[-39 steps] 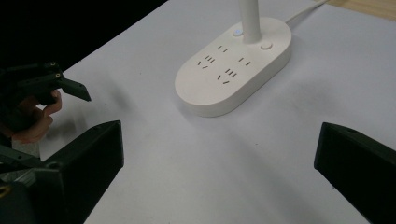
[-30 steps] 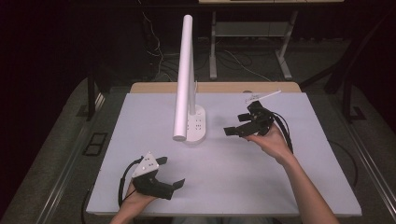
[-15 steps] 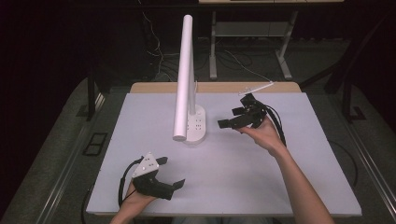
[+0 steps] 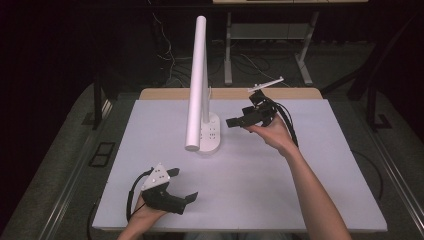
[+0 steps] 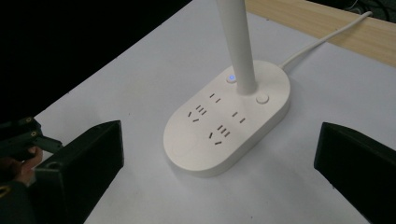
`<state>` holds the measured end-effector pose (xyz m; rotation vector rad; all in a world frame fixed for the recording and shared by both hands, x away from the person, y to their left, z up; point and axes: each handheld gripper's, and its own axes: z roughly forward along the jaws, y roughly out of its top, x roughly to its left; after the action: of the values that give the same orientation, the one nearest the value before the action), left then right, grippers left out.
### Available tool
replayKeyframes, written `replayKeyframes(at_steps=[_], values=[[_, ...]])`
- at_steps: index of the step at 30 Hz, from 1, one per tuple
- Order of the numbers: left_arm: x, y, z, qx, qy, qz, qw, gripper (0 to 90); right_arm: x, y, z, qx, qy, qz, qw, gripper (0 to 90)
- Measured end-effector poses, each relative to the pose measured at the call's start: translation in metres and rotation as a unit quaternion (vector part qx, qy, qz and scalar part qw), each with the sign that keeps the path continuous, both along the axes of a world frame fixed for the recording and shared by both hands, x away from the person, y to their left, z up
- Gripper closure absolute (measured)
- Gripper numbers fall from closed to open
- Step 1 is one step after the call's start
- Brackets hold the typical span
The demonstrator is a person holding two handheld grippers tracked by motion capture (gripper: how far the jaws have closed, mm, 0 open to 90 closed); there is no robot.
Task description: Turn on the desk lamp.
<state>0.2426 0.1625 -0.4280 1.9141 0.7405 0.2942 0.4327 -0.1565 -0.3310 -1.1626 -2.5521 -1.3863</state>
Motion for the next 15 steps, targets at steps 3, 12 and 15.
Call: replayKeyframes(at_steps=[3, 12, 15], values=[[0.000, 0.000, 0.000, 0.000, 0.000, 0.000, 1.0000, 0.0, 0.006, 0.004, 0.001, -0.001, 0.000, -0.003, 1.0000, 1.0], [0.000, 0.001, 0.000, 0.000, 0.000, -0.001, 1.0000, 0.0, 0.022, 0.010, -0.003, -0.001, 0.005, -0.015, 0.9999, 1.0], [0.000, 0.001, 0.001, 0.003, -0.001, -0.002, 1.0000, 0.0, 0.028, 0.012, -0.007, -0.002, 0.008, -0.020, 0.9998, 1.0]])
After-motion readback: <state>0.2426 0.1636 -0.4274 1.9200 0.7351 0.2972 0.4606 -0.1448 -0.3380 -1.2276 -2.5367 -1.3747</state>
